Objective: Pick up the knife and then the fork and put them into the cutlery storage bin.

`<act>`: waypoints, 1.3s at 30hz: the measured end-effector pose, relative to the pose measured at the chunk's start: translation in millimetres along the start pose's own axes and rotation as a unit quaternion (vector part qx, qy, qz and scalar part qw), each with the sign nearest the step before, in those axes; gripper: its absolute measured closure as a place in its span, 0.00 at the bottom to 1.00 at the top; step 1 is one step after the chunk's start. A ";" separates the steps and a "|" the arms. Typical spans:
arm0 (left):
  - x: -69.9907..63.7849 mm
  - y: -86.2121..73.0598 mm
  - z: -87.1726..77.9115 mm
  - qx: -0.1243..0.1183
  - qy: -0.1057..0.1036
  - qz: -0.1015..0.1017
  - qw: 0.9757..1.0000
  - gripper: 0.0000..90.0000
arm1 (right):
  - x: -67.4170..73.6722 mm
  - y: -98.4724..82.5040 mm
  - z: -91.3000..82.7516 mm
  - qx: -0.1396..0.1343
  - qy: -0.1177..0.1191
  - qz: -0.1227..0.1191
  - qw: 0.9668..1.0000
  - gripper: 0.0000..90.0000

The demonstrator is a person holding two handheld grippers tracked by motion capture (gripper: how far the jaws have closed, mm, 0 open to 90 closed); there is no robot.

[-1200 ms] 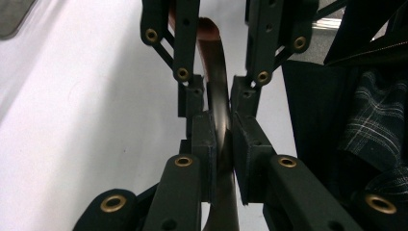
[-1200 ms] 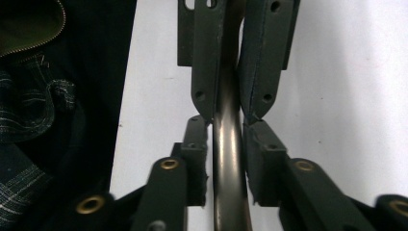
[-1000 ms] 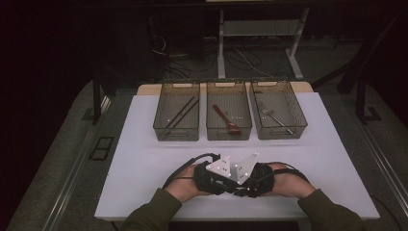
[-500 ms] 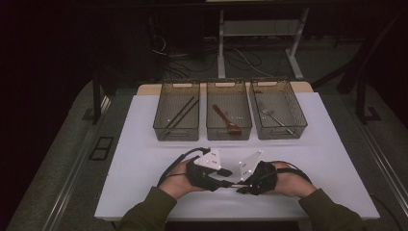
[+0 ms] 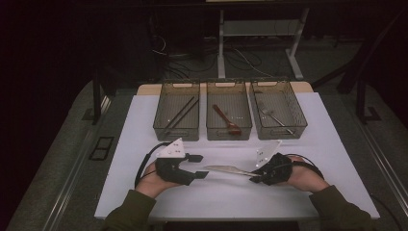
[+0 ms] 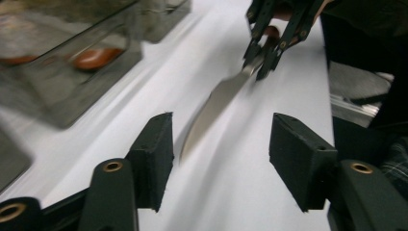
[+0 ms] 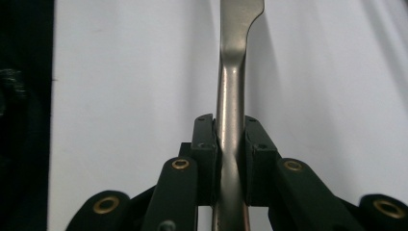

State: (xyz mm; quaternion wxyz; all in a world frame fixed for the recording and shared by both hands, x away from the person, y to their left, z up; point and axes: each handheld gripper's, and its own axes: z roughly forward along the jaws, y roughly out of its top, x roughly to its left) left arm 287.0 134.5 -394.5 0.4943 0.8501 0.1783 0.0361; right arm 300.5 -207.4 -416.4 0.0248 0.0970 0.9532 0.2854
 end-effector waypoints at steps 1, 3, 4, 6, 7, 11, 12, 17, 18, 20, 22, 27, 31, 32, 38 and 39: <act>0.7 -3.3 -3.2 -0.001 0.008 -0.003 1.000 0.43 | -2.0 -2.3 -1.9 -0.002 -0.002 0.006 1.000 0.86; 1.7 -9.7 -8.7 -0.003 0.021 -0.009 1.000 0.42 | -5.3 -6.3 -5.8 -0.004 -0.007 0.018 1.000 0.86; 1.9 -12.4 -10.9 -0.005 0.028 -0.012 1.000 0.40 | -7.3 -8.3 -7.4 -0.006 -0.010 0.020 1.000 0.86; 1.9 -17.8 -14.1 -0.012 0.042 -0.020 0.999 0.39 | -10.3 -11.9 -10.4 -0.009 -0.016 0.027 0.999 0.86; 1.8 -21.0 -14.9 -0.018 0.051 -0.025 0.998 0.37 | -11.9 -13.7 -11.9 -0.010 -0.017 0.031 0.999 0.86; 2.8 -34.5 -14.8 -0.019 0.076 -0.038 0.996 0.29 | -17.8 -20.1 -17.8 -0.014 -0.027 0.063 0.998 0.86; 2.9 -36.5 -14.6 -0.017 0.080 -0.041 0.996 0.28 | -19.4 -21.4 -19.3 -0.015 -0.030 0.068 0.997 0.86; 1.1 -44.9 -13.7 -0.025 0.098 -0.048 0.994 0.20 | -24.8 -26.6 -27.7 -0.024 -0.046 0.099 0.994 0.86; 0.8 -46.6 -13.0 -0.023 0.100 -0.046 0.994 0.17 | -26.3 -27.6 -29.8 -0.026 -0.049 0.105 0.993 0.86; -0.5 -48.8 -11.2 -0.022 0.103 -0.050 0.993 0.14 | -28.8 -29.2 -34.2 -0.032 -0.055 0.119 0.991 0.86; -0.8 -49.2 -10.0 -0.020 0.107 -0.049 0.993 0.10 | -32.8 -31.2 -39.5 -0.039 -0.053 0.135 0.989 0.86; -0.4 -50.4 -6.5 -0.015 0.106 -0.052 0.993 0.04 | -41.6 -33.6 -51.7 -0.043 -0.079 0.163 0.983 0.86; -0.7 -49.9 -5.4 -0.012 0.106 -0.058 0.993 0.01 | -49.1 -36.4 -62.4 -0.053 -0.093 0.180 0.978 0.86; -0.9 -49.8 -5.4 -0.011 0.106 -0.059 0.993 0.00 | -50.7 -37.0 -65.0 -0.055 -0.097 0.184 0.977 0.86; -2.0 -48.9 -5.6 -0.008 0.110 -0.062 0.992 0.00 | -64.3 -39.8 -80.0 -0.074 -0.114 0.202 0.970 0.86; -2.0 -48.8 -5.6 -0.007 0.109 -0.063 0.992 0.00 | -66.9 -40.1 -81.8 -0.075 -0.116 0.206 0.969 0.86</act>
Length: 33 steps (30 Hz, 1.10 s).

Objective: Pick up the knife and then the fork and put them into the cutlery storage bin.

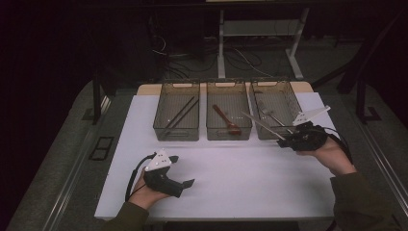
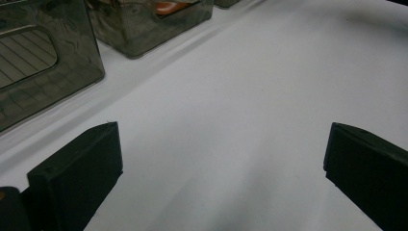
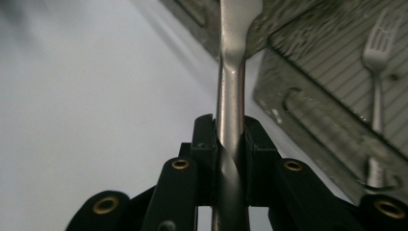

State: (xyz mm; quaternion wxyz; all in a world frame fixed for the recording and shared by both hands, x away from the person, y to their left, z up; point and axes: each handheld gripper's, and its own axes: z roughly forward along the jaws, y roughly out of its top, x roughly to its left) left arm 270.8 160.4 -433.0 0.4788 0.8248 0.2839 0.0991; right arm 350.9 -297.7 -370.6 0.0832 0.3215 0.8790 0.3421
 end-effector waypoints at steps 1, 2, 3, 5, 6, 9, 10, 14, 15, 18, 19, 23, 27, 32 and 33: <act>-0.1 0.1 0.2 0.000 -0.001 0.000 1.000 0.00 | -2.9 1.2 -0.8 -0.001 -0.002 0.004 1.000 0.86; -0.1 0.4 0.4 0.002 -0.004 0.000 1.000 0.00 | -5.7 2.4 -1.2 -0.002 -0.006 0.008 1.000 0.86; -0.3 0.4 0.5 0.003 -0.007 0.000 1.000 0.00 | -8.7 3.6 -1.5 -0.003 -0.010 0.013 1.000 0.86; -1.2 0.8 0.9 0.004 -0.008 0.002 1.000 0.00 | -14.4 6.0 -1.7 -0.003 -0.014 0.022 1.000 0.86; -1.4 1.0 0.8 0.004 -0.008 0.004 1.000 0.00 | -16.9 7.3 -1.7 -0.003 -0.017 0.028 0.999 0.86; -1.8 1.0 0.7 0.001 -0.005 0.009 1.000 0.00 | -24.4 11.7 -2.2 -0.004 -0.026 0.044 0.999 0.86; -1.7 0.8 0.8 0.002 -0.006 0.009 1.000 0.00 | -26.8 13.4 -2.5 -0.004 -0.028 0.051 0.998 0.86; -3.1 0.6 1.9 0.007 -0.010 0.014 1.000 0.00 | -37.7 20.5 -3.4 -0.001 -0.044 0.072 0.996 0.86; -3.4 0.8 1.9 0.006 -0.010 0.015 1.000 0.00 | -40.6 22.3 -3.6 0.000 -0.047 0.077 0.996 0.86; -3.2 0.8 1.8 0.006 -0.011 0.014 1.000 0.00 | -49.9 27.7 -4.2 0.004 -0.057 0.086 0.995 0.86; -3.1 0.8 1.6 0.006 -0.011 0.014 1.000 0.00 | -53.0 29.4 -4.3 0.004 -0.060 0.092 0.994 0.86; -3.3 0.7 1.9 0.007 -0.013 0.014 1.000 0.00 | -66.2 36.0 -2.3 0.008 -0.070 0.110 0.991 0.86; -3.4 0.7 2.6 0.008 -0.017 0.016 1.000 0.00 | -78.1 42.8 1.8 0.012 -0.079 0.121 0.989 0.86; -3.7 0.1 3.6 0.009 -0.021 0.014 1.000 0.00 | -89.5 49.9 11.1 0.024 -0.085 0.134 0.987 0.86; -3.8 0.2 3.6 0.008 -0.022 0.014 1.000 0.00 | -91.2 51.1 13.1 0.028 -0.087 0.138 0.986 0.86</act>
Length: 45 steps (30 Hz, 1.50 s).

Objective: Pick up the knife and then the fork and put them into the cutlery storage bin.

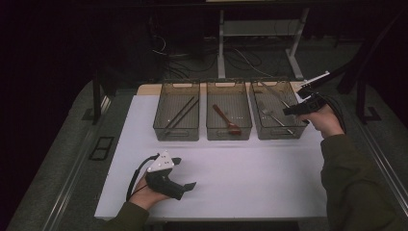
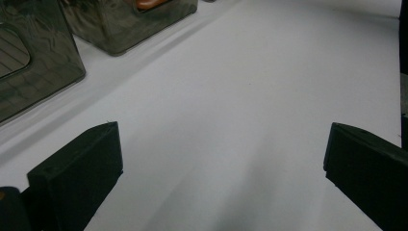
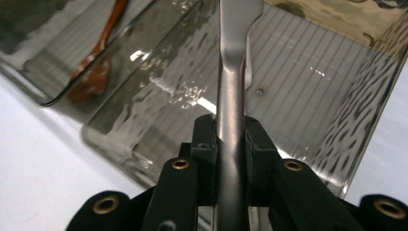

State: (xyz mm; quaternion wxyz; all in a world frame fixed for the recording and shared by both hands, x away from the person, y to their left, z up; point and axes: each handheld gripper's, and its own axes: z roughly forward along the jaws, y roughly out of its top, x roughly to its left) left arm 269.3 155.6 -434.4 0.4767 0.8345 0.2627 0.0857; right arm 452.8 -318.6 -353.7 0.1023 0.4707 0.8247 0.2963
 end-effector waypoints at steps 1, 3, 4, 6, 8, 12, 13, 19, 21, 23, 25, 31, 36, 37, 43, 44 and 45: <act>0.0 0.0 0.0 0.000 0.000 0.000 1.000 0.00 | -0.6 1.6 2.4 0.003 -0.003 0.004 1.000 0.86; 0.0 0.0 0.1 0.000 -0.002 0.000 1.000 0.00 | -2.7 4.4 7.3 0.007 -0.007 0.010 1.000 0.86; 0.0 0.0 0.1 0.000 -0.002 0.001 1.000 0.00 | -3.6 5.7 9.8 0.009 -0.010 0.011 1.000 0.86; 0.1 0.1 0.0 0.001 -0.003 0.001 1.000 0.00 | -4.6 7.5 15.0 0.014 -0.013 0.016 1.000 0.86; 0.1 0.1 -0.2 0.001 -0.005 0.002 1.000 0.00 | -5.1 7.9 20.7 0.020 -0.016 0.017 1.000 0.86; -0.1 0.2 0.1 0.004 -0.009 0.003 1.000 0.00 | -6.0 8.2 30.3 0.035 -0.017 0.019 0.999 0.86; -0.2 0.3 0.1 0.006 -0.009 0.004 1.000 0.00 | -6.0 8.2 32.3 0.037 -0.017 0.023 0.999 0.86; -0.5 0.1 0.8 0.006 -0.012 0.001 1.000 0.00 | -6.2 7.9 44.3 0.058 -0.014 0.022 0.998 0.85; -0.4 0.3 0.5 0.006 -0.012 0.001 1.000 0.00 | -5.7 7.7 47.2 0.062 -0.015 0.019 0.998 0.85; -0.4 0.2 0.6 0.006 -0.013 0.000 1.000 0.00 | -5.5 7.4 49.7 0.068 -0.018 0.017 0.997 0.85; -0.6 -0.1 0.9 0.007 -0.014 -0.001 1.000 0.00 | -5.7 7.1 51.4 0.071 -0.018 0.017 0.997 0.85; -0.9 -0.3 1.7 0.006 -0.017 -0.001 1.000 0.00 | -5.8 6.4 53.7 0.072 -0.018 0.020 0.997 0.83; -1.2 -0.2 1.6 0.006 -0.017 -0.001 1.000 0.00 | -5.1 9.0 45.7 0.049 -0.012 0.018 0.999 0.77; -1.2 -0.2 1.6 0.006 -0.017 -0.001 1.000 0.00 | -5.3 9.0 44.2 0.044 -0.010 0.020 0.999 0.75; -0.8 -0.3 1.5 0.005 -0.014 -0.001 1.000 0.00 | -7.3 7.8 33.4 0.007 -0.004 0.028 1.000 0.61; -0.6 -0.1 1.0 0.007 -0.014 0.000 1.000 0.00 | -7.5 7.5 30.9 -0.002 -0.003 0.027 1.000 0.58; -0.4 -0.2 0.7 0.006 -0.013 0.000 1.000 0.00 | -7.8 7.1 28.2 -0.013 0.000 0.028 1.000 0.56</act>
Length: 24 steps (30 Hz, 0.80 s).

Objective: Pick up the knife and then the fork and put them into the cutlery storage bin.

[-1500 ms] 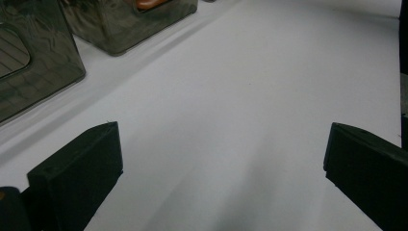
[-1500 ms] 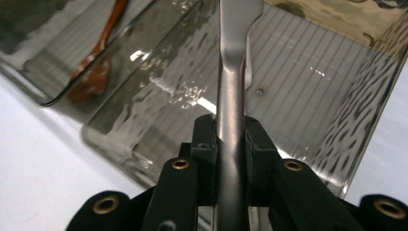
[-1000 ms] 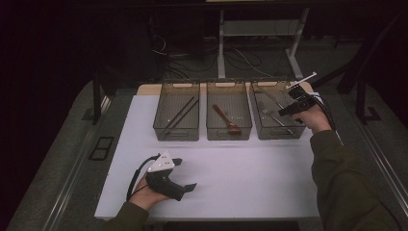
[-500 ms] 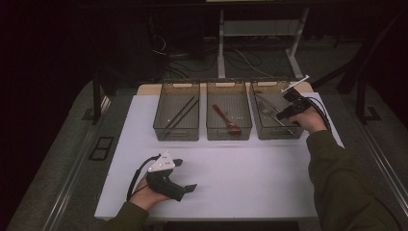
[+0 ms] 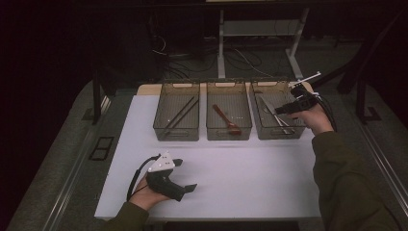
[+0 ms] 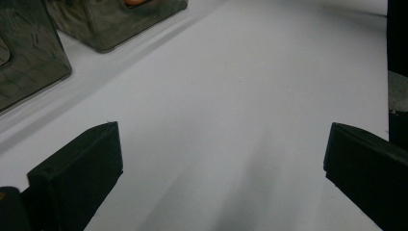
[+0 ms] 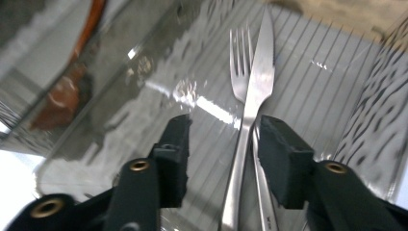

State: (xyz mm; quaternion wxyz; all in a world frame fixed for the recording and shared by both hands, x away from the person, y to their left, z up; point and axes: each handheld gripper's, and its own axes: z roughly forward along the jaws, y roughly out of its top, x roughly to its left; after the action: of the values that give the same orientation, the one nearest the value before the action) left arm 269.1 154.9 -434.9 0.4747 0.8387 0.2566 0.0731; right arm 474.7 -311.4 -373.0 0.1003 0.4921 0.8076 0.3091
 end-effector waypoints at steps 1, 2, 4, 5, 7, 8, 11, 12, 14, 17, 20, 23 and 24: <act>0.3 0.0 -0.3 0.000 0.000 0.001 1.000 0.00 | 0.2 -0.5 -2.9 -0.008 0.004 0.004 1.000 0.54; 0.6 -0.1 -0.3 -0.002 0.001 0.000 1.000 0.00 | 0.6 -1.2 -6.0 -0.018 0.008 0.008 1.000 0.52; 0.9 -0.1 -0.7 -0.003 0.002 -0.001 1.000 0.00 | 0.9 -3.5 -10.5 -0.033 0.014 0.008 0.999 0.47; 1.0 -0.1 -0.8 -0.002 0.003 0.000 1.000 0.00 | 1.1 -4.8 -12.2 -0.038 0.016 0.009 0.999 0.45; 1.1 -0.1 -0.9 -0.003 0.003 0.000 1.000 0.00 | 1.2 -8.1 -15.6 -0.051 0.018 0.007 0.998 0.42; 1.1 -0.2 -0.9 -0.003 0.004 0.000 1.000 0.00 | 0.7 -9.6 -17.3 -0.058 0.019 0.006 0.998 0.41; 2.1 -0.4 -1.2 -0.002 0.006 0.000 1.000 0.00 | 0.6 -14.5 -21.2 -0.077 0.024 0.008 0.997 0.38; 2.3 -0.4 -1.3 -0.003 0.007 0.000 1.000 0.00 | 1.1 -16.0 -22.2 -0.080 0.025 0.010 0.996 0.36; 2.9 -0.4 -1.3 -0.006 0.007 0.000 1.000 0.00 | 2.3 -18.7 -24.1 -0.087 0.023 0.009 0.996 0.34; 4.1 -0.8 -1.1 -0.006 0.009 -0.001 1.000 0.00 | 4.2 -23.3 -28.0 -0.103 0.022 0.007 0.994 0.31; 5.2 -1.0 -1.1 -0.005 0.010 0.000 1.000 0.00 | 6.8 -28.3 -32.4 -0.124 0.024 0.007 0.992 0.29; 5.4 -0.9 -1.1 -0.006 0.010 0.000 1.000 0.00 | 11.3 -32.7 -35.5 -0.136 0.020 0.000 0.990 0.25; 5.5 -1.0 -1.0 -0.006 0.011 0.000 1.000 0.00 | 12.9 -34.4 -36.6 -0.142 0.020 -0.001 0.990 0.23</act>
State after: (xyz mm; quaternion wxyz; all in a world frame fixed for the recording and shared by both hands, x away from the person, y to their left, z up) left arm 273.1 158.8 -435.8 0.4772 0.8349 0.2612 0.0838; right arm 426.1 -326.2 -362.9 0.1529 0.4662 0.7578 0.4300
